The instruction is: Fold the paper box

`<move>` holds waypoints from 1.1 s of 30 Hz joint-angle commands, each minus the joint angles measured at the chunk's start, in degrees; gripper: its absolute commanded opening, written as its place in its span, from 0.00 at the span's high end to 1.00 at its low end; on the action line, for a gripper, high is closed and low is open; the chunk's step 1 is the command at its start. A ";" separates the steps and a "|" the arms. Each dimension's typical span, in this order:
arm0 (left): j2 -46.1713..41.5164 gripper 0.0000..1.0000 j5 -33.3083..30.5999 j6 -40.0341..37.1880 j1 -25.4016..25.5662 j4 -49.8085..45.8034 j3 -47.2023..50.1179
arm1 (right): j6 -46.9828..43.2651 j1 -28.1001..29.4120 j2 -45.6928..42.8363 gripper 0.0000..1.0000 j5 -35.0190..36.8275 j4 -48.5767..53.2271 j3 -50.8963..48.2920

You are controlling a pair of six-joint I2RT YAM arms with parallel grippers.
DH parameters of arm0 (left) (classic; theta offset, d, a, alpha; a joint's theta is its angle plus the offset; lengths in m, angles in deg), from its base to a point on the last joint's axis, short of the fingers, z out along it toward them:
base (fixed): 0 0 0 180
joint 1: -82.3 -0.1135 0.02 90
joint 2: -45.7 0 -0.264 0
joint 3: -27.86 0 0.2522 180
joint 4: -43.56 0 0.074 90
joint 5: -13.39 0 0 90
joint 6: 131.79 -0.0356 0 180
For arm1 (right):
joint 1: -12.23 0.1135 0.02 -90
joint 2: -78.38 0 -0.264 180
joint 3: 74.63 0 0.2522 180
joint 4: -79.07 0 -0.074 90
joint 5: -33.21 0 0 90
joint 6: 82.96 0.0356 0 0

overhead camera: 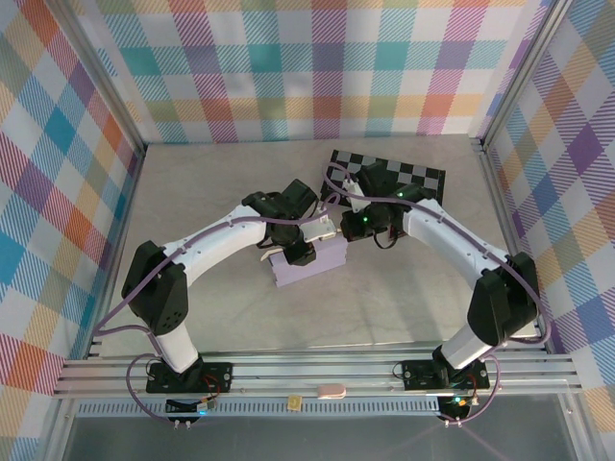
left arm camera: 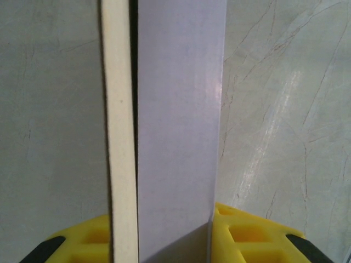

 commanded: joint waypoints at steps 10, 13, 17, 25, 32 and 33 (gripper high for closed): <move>2.53 0.69 0.70 3.36 -2.40 1.04 -2.08 | 0.83 3.70 -3.61 1.00 6.64 -6.08 -11.40; 1.53 0.68 1.08 4.67 -2.41 1.84 -1.95 | 1.44 4.23 -3.99 1.00 8.06 -6.68 -12.44; -0.74 0.65 0.69 6.68 -2.41 3.01 -0.74 | 1.53 4.79 -5.21 1.00 10.31 -7.07 -13.29; -5.10 0.57 0.11 10.94 -2.41 5.63 2.49 | 2.15 5.52 -6.89 1.00 11.87 -8.13 -15.24; -6.22 0.55 -0.31 13.75 -2.44 7.42 3.63 | 3.18 6.13 -7.71 1.00 12.81 -8.78 -15.63; -6.21 0.55 -0.25 13.89 -2.50 7.66 3.69 | 3.51 6.17 -7.71 1.00 12.81 -8.86 -15.55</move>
